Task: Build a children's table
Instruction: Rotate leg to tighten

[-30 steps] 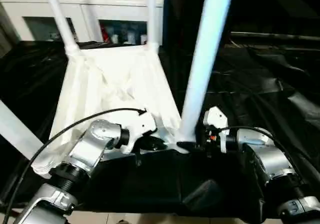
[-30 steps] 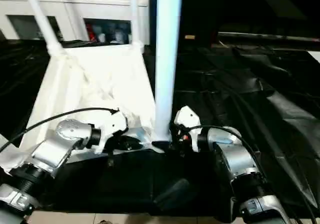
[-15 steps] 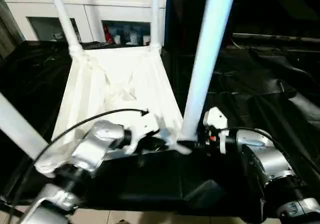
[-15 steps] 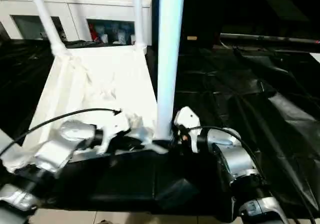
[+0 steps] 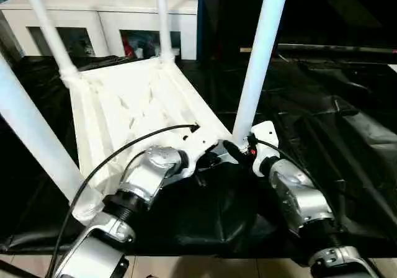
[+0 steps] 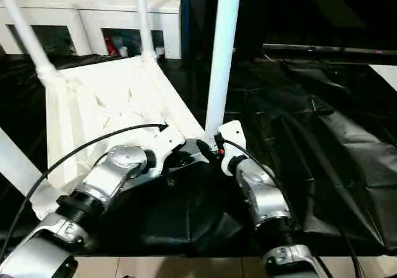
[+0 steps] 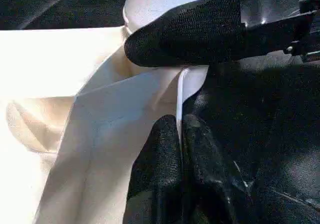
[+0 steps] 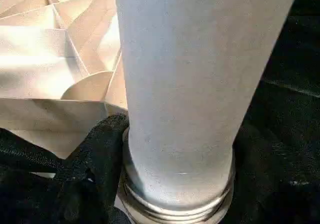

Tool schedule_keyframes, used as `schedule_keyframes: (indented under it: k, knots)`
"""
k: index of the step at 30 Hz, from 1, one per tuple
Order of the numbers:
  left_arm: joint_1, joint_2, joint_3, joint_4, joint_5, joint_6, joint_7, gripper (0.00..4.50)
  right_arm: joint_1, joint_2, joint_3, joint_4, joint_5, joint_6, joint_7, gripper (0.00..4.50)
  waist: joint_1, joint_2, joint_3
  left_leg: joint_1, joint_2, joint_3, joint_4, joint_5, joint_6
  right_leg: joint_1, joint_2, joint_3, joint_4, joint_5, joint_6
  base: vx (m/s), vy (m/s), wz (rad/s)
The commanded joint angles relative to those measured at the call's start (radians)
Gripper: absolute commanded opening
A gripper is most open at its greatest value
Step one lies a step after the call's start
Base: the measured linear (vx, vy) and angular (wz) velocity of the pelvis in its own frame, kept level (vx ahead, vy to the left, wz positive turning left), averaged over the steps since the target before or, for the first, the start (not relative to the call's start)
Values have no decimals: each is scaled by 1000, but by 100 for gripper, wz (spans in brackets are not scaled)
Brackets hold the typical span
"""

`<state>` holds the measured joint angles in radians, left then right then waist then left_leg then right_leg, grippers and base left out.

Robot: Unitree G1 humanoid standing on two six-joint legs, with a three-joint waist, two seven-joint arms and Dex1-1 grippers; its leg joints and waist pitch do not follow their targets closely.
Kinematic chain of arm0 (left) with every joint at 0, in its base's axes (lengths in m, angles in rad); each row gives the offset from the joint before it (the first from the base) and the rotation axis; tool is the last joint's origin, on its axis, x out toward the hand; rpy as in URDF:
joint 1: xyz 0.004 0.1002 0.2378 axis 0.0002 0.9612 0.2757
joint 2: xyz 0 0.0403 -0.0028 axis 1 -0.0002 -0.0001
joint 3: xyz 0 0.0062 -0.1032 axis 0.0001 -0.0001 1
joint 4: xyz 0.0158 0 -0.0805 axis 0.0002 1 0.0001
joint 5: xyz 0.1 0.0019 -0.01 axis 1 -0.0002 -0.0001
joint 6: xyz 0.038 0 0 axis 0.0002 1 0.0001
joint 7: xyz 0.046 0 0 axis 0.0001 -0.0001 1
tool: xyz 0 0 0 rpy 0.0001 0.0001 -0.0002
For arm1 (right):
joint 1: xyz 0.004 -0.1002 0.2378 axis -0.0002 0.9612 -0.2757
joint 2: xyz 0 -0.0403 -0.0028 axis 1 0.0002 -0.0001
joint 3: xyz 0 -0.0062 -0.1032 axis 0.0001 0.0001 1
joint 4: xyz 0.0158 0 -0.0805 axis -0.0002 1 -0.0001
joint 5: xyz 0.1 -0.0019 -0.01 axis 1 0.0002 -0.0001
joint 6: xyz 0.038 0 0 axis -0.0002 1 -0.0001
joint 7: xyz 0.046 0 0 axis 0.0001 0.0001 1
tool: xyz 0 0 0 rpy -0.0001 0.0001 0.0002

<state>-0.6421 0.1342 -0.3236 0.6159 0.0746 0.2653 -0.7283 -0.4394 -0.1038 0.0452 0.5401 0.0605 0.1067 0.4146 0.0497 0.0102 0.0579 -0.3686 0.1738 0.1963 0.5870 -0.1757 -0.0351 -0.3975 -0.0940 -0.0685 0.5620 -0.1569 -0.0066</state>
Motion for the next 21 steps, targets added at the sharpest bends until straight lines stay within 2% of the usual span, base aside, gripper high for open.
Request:
schedule_keyframes:
  k: [1,3,4,6,8,9,11,12,15,17,18,21]
  knots:
    - [-21,2,29,19,6,-20,60,0,18,30,44,-10,13,2,52,342,-5,-5,-61,24,49,-39,-84,-423,-3,21,-58,27,-89,-531,-104,0,0,0]
    - [-12,17,23,12,2,-36,27,0,8,14,37,-10,27,-2,89,348,-6,-6,-60,23,48,-37,-84,-425,2,21,-59,29,-88,-522,-111,0,0,0]
    - [-6,24,18,5,-1,-44,5,0,6,-1,40,-16,29,-2,114,348,-6,-10,-60,23,48,-35,-83,-423,4,21,-60,29,-89,-524,-112,0,0,0]
    - [13,52,6,-19,-10,-58,-61,0,4,-55,60,-33,28,-7,205,383,-3,-10,-61,22,49,-35,-82,-401,12,25,-62,31,-88,-515,-115,0,0,0]
    - [29,76,-2,-39,-16,-57,-111,0,4,-98,76,-46,36,-13,290,387,-1,-11,-63,16,50,-33,-82,-377,23,30,-63,33,-83,-488,-123,0,0,0]
    - [34,83,-6,-45,-18,-68,-128,0,5,-110,81,-49,37,-17,311,387,0,-11,-62,17,52,-30,-82,-364,29,27,-62,36,-80,-467,-134,0,0,0]
    - [73,130,-32,-102,-51,-115,-261,0,10,-169,92,-66,55,-35,427,387,2,-12,-63,14,54,-31,-81,-347,33,32,-64,37,-76,-444,-148,0,0,0]
    - [73,130,-32,-102,-51,-115,-261,0,10,-169,92,-66,55,-35,427,387,3,-11,-63,14,57,-31,-82,-344,34,32,-65,39,-71,-430,-157,0,0,0]
    - [103,176,-44,-153,-83,-109,-357,0,13,-224,101,-88,71,-55,527,387,9,-12,-63,19,58,-25,-78,-341,33,25,-60,44,-63,-402,-180,0,0,0]
    - [112,190,-40,-173,-100,-92,-385,0,13,-237,96,-93,84,-52,563,387,14,-10,-63,27,58,-22,-76,-346,30,18,-58,47,-62,-392,-191,0,0,0]
    - [122,205,-39,-192,-111,-77,-414,0,12,-249,95,-96,95,-47,594,387,16,-11,-66,22,59,-21,-77,-320,32,25,-57,48,-53,-345,-209,0,0,0]
    - [130,222,-44,-206,-114,-68,-441,0,10,-263,104,-96,95,-51,625,387,18,-10,-69,15,60,-22,-76,-269,42,34,-58,47,-43,-282,-221,0,0,0]
